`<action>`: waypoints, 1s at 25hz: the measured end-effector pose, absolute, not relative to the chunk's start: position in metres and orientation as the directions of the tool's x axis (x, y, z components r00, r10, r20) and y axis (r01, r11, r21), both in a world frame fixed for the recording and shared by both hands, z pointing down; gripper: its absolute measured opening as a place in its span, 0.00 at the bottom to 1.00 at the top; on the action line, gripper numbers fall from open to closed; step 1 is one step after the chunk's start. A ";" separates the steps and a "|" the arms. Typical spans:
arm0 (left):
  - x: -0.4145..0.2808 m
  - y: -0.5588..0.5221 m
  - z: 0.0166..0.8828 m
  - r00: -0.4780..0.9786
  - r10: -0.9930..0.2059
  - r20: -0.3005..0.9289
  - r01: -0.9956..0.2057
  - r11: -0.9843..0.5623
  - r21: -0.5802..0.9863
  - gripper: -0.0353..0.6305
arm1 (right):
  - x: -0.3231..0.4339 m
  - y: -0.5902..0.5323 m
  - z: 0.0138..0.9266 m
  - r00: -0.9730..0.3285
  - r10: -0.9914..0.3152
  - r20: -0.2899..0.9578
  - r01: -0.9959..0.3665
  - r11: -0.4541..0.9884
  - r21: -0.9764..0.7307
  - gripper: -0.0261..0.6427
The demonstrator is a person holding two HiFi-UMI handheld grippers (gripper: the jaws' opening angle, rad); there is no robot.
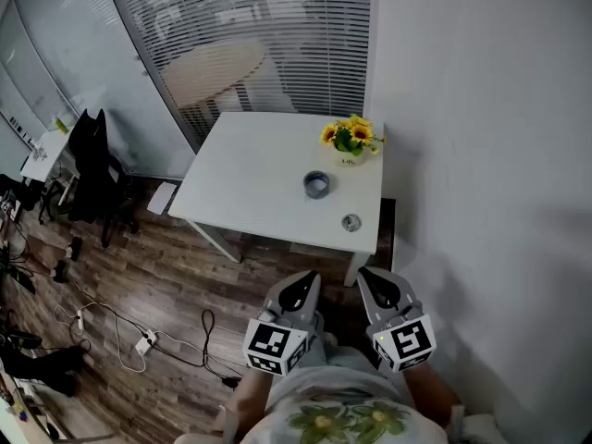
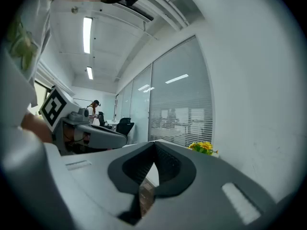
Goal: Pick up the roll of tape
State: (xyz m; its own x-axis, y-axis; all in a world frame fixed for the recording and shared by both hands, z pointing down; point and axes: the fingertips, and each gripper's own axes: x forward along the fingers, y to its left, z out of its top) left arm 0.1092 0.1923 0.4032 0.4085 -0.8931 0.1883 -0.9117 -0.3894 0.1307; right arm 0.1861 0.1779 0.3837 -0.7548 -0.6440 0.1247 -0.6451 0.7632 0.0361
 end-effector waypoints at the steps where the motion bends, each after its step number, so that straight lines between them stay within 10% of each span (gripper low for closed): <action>1: 0.107 0.189 0.405 0.407 -0.894 0.189 -0.912 -0.387 0.132 0.05 | 0.186 0.177 0.385 -0.755 -0.644 0.121 -0.645 0.763 0.033 0.04; 13: 0.078 0.146 0.410 0.391 -0.900 0.192 -0.918 -0.366 0.153 0.05 | 0.187 0.147 0.393 -0.747 -0.641 0.174 -0.635 0.766 0.095 0.32; 25: 0.064 0.113 0.417 0.398 -0.889 0.227 -0.916 -0.369 0.160 0.05 | 0.174 0.094 0.394 -0.725 -0.663 0.188 -0.659 0.746 0.092 0.33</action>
State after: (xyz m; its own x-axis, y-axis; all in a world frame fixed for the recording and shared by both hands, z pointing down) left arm 0.0638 0.1127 0.4172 0.3975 -0.8891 0.2268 -0.9157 -0.3687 0.1597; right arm 0.1740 0.0939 0.3940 -0.7246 -0.6631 0.1878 -0.6592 0.7463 0.0921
